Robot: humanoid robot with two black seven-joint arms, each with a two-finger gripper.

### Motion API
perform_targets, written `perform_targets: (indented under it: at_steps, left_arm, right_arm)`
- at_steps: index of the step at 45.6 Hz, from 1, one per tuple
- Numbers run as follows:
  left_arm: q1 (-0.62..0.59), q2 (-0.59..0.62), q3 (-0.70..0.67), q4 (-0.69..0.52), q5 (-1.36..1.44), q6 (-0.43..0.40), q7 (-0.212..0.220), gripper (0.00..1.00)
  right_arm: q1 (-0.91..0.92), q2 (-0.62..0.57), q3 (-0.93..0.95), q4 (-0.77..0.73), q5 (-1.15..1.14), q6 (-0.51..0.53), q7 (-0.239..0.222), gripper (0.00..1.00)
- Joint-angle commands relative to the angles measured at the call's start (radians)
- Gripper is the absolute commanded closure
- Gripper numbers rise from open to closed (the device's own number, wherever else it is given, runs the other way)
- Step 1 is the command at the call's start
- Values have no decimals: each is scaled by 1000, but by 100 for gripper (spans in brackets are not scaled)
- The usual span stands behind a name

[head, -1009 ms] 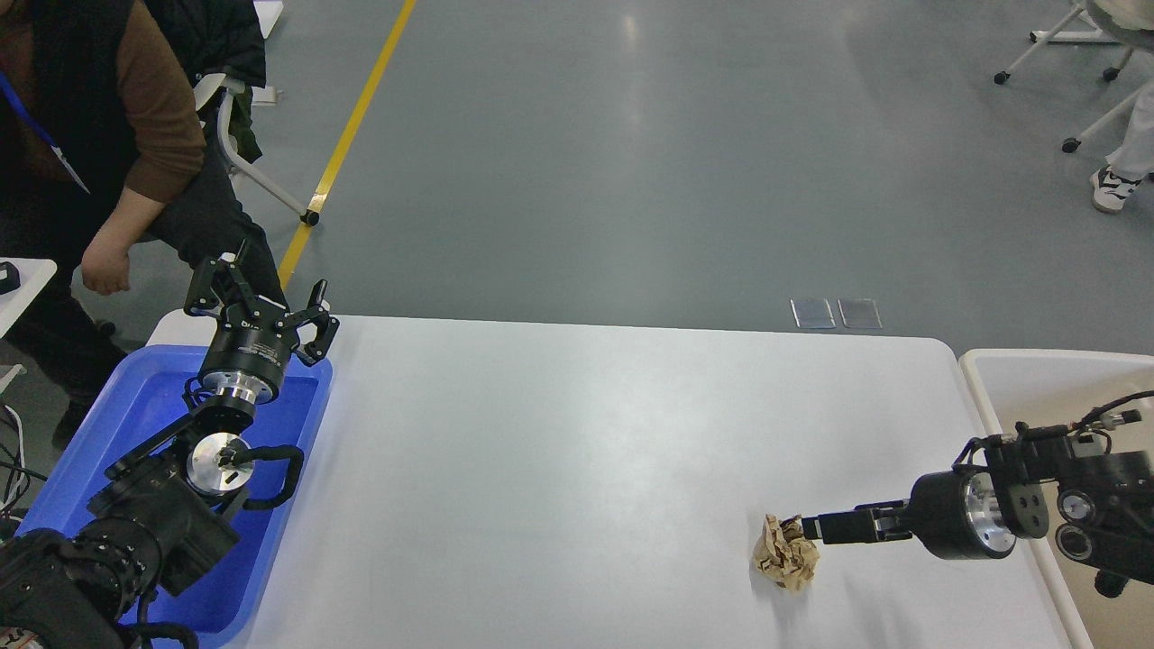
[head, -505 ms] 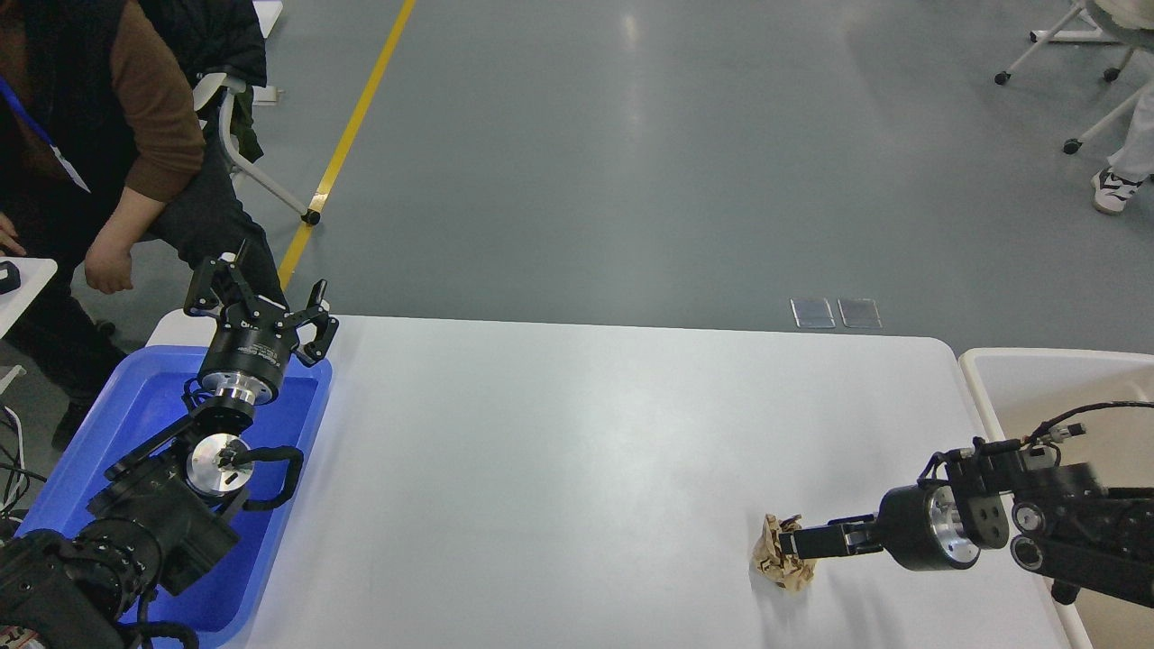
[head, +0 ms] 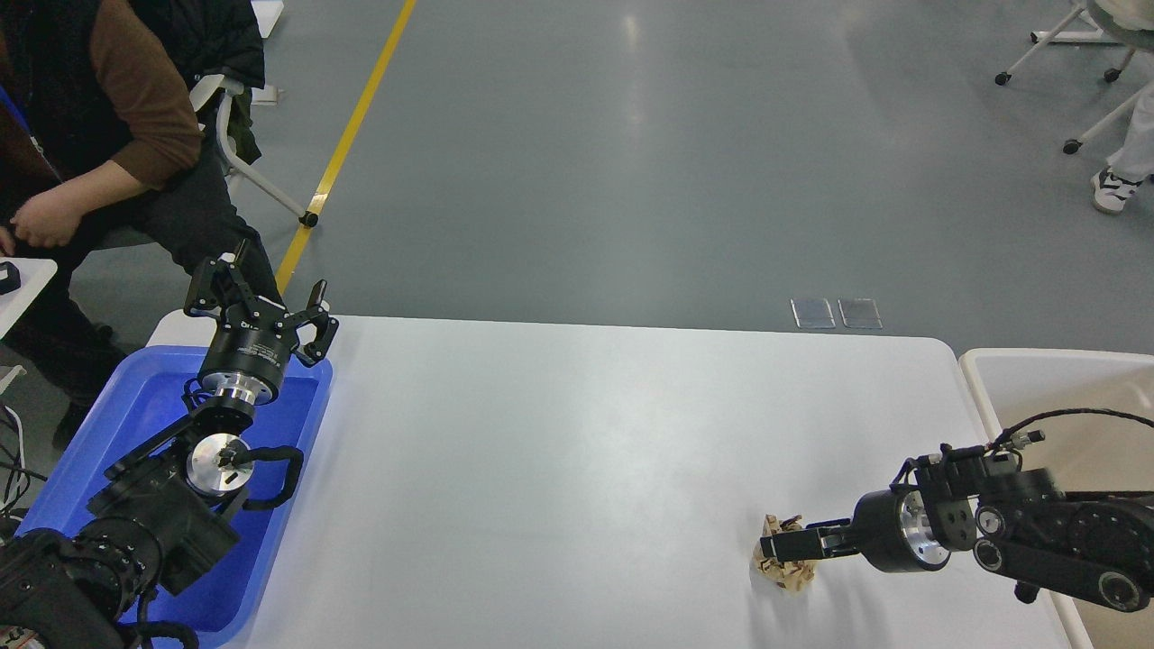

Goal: Tidy desktop
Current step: 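Close the right gripper on the crumpled paper ball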

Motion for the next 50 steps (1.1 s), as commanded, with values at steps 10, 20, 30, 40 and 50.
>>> perform_targets:
  at_steps: [10, 20, 30, 40, 50]
  left_arm:
    - [0, 0, 0, 0, 0, 0, 0, 0]
    - [0, 0, 0, 0, 0, 0, 0, 0]
    - [0, 0, 0, 0, -2, 0, 0, 0]
    - [0, 0, 0, 0, 0, 0, 0, 0]
    - [0, 0, 0, 0, 0, 0, 0, 0]
  right_arm:
    - [-39, 45, 0, -68, 0, -6, 1, 0]
    - [-56, 48, 0, -68, 0, -23, 1, 0]
    - [-68, 68, 0, -71, -1, -43, 1, 0]
    - [-74, 88, -3, -107, -1, -90, 3, 17]
    - [-71, 89, -23, -109, -15, -90, 6, 76]
